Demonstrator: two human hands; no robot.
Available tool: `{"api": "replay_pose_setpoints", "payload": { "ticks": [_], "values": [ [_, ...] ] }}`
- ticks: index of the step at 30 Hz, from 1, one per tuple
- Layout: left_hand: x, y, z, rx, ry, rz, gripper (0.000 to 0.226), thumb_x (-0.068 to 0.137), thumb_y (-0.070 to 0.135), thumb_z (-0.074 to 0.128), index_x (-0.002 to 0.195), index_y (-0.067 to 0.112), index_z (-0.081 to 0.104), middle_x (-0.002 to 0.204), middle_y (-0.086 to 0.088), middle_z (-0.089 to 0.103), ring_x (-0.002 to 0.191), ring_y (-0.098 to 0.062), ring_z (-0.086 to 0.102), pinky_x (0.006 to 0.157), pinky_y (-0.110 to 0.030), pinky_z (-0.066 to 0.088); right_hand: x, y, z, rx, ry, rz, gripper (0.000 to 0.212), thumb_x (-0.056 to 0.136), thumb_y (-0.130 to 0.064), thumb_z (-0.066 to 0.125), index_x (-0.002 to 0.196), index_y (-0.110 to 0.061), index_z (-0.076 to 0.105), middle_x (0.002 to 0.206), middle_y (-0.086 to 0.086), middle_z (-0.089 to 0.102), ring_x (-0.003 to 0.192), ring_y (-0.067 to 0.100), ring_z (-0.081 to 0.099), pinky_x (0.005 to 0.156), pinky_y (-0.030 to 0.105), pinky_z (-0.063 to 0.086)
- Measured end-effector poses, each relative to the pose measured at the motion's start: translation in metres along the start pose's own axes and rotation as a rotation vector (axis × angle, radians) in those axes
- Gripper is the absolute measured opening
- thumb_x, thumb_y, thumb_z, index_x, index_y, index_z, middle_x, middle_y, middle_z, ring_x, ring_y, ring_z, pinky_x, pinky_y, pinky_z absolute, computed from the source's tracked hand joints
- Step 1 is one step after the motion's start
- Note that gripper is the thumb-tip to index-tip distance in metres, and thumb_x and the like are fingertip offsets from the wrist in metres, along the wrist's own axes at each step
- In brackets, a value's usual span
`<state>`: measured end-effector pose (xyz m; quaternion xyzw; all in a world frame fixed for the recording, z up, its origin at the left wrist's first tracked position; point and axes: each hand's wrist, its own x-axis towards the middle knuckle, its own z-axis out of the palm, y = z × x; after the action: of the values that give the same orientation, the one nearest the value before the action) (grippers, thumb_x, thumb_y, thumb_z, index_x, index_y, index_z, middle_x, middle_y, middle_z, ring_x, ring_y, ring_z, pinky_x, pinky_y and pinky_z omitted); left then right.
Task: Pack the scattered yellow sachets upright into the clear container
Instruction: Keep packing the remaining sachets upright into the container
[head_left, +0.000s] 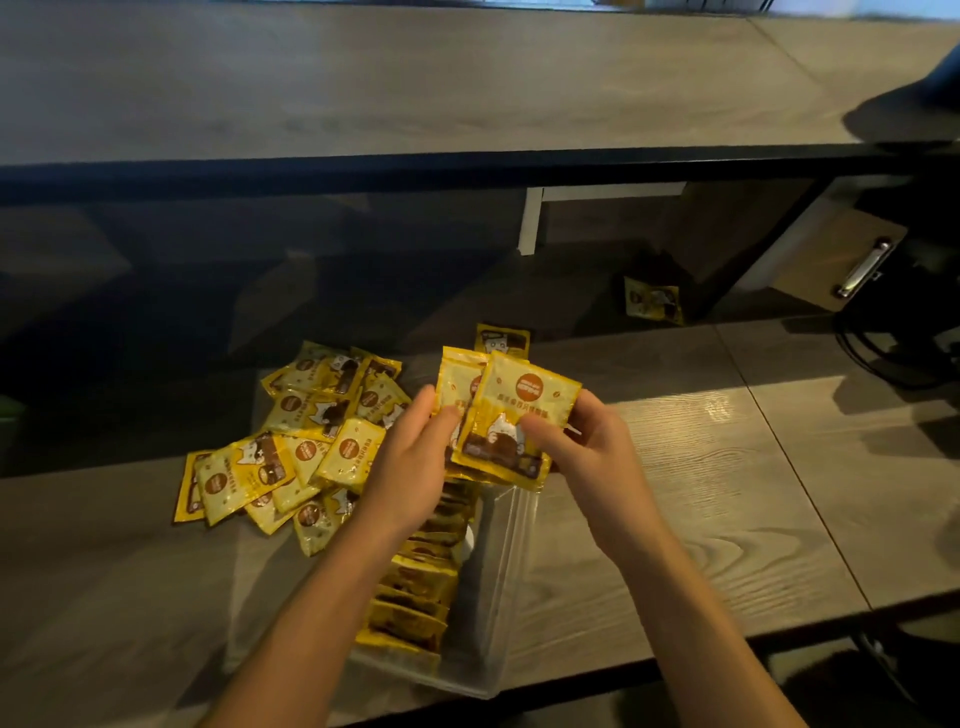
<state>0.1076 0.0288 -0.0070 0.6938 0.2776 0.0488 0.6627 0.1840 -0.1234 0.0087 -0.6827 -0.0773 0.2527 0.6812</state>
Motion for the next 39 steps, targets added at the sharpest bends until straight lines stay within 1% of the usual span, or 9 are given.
{"api": "replay_pose_setpoints", "payload": {
  "ticks": [3,7,9,12,20,24,30,34,39],
  "values": [
    [-0.002,0.002,-0.005,0.001,-0.035,0.026,0.037,0.099,0.055,0.044,0.136,0.06,0.043,0.103,0.048,0.043,0.109,0.021,0.037,0.085,-0.012,0.031,-0.001,0.001,0.011,-0.139,0.015,-0.066,0.026,0.086,-0.022,0.074,0.108,-0.024,0.061,0.098,-0.014,0.073,0.09,0.008,0.072,0.066,0.025,0.058],
    [-0.007,0.012,-0.009,0.15,-0.182,0.071,0.043,0.102,0.043,0.047,0.089,0.084,0.045,0.096,0.054,0.056,0.093,0.032,0.05,0.066,0.001,0.043,-0.006,0.008,0.021,-0.175,0.017,-0.057,0.048,0.082,-0.029,0.077,0.12,-0.033,0.048,0.102,-0.027,0.066,0.094,0.002,0.068,0.066,0.021,0.057],
    [-0.011,0.011,-0.014,0.172,-0.189,0.099,0.044,0.103,0.041,0.046,0.093,0.084,0.046,0.098,0.054,0.056,0.095,0.032,0.05,0.069,0.003,0.042,-0.01,0.009,0.023,-0.097,-0.009,-0.018,0.051,0.083,-0.026,0.077,0.126,-0.03,0.05,0.105,-0.019,0.07,0.093,0.004,0.069,0.064,0.017,0.054],
    [-0.018,-0.002,-0.022,0.175,-0.206,0.12,0.023,0.103,0.041,0.046,0.122,0.053,0.054,0.117,0.032,0.064,0.11,0.015,0.056,0.086,-0.012,0.047,-0.017,0.009,0.023,-0.069,-0.109,0.013,0.036,0.086,-0.019,0.073,0.12,-0.021,0.063,0.106,-0.006,0.074,0.095,0.009,0.07,0.07,0.018,0.054],
    [-0.057,-0.018,-0.046,0.252,-0.196,0.177,0.026,0.097,0.047,0.052,0.116,0.033,0.062,0.111,0.014,0.068,0.106,-0.003,0.063,0.093,-0.035,0.052,-0.049,0.022,0.028,0.0,-0.25,-0.013,0.033,0.086,-0.012,0.073,0.118,-0.018,0.066,0.114,0.002,0.072,0.107,0.019,0.068,0.086,0.03,0.056],
    [-0.075,-0.026,-0.062,0.335,-0.191,0.246,0.038,0.085,0.061,0.056,0.12,0.046,0.057,0.118,0.031,0.059,0.113,0.008,0.055,0.087,-0.008,0.044,-0.066,0.029,0.033,-0.025,-0.246,-0.067,0.036,0.087,-0.015,0.072,0.121,-0.025,0.065,0.118,0.0,0.071,0.111,0.019,0.066,0.091,0.032,0.055],
    [-0.102,-0.05,-0.098,0.336,-0.157,0.266,0.047,0.072,0.062,0.069,0.116,0.053,0.059,0.109,0.024,0.061,0.101,0.001,0.06,0.077,-0.011,0.048,-0.094,0.033,0.04,0.009,-0.273,-0.029,0.033,0.085,-0.017,0.074,0.115,-0.028,0.067,0.113,0.002,0.073,0.102,0.016,0.07,0.077,0.025,0.057],
    [-0.114,-0.079,-0.119,0.356,-0.176,0.232,0.056,0.071,0.057,0.074,0.124,0.052,0.056,0.1,0.014,0.062,0.091,-0.009,0.061,0.071,-0.017,0.049,-0.113,0.042,0.044,0.002,-0.265,0.088,0.028,0.085,-0.014,0.073,0.11,-0.026,0.068,0.103,0.006,0.074,0.065,0.001,0.066,0.049,0.012,0.046],
    [-0.114,-0.1,-0.119,0.503,-0.3,0.223,0.052,0.073,0.058,0.071,0.122,0.058,0.053,0.107,0.022,0.058,0.096,-0.009,0.061,0.075,-0.02,0.051,-0.126,0.058,0.046,-0.257,-0.185,0.089,0.025,0.09,-0.016,0.069,0.112,-0.027,0.064,0.101,-0.003,0.073,0.054,0.012,0.06,0.043,0.026,0.046]
  ]
}}
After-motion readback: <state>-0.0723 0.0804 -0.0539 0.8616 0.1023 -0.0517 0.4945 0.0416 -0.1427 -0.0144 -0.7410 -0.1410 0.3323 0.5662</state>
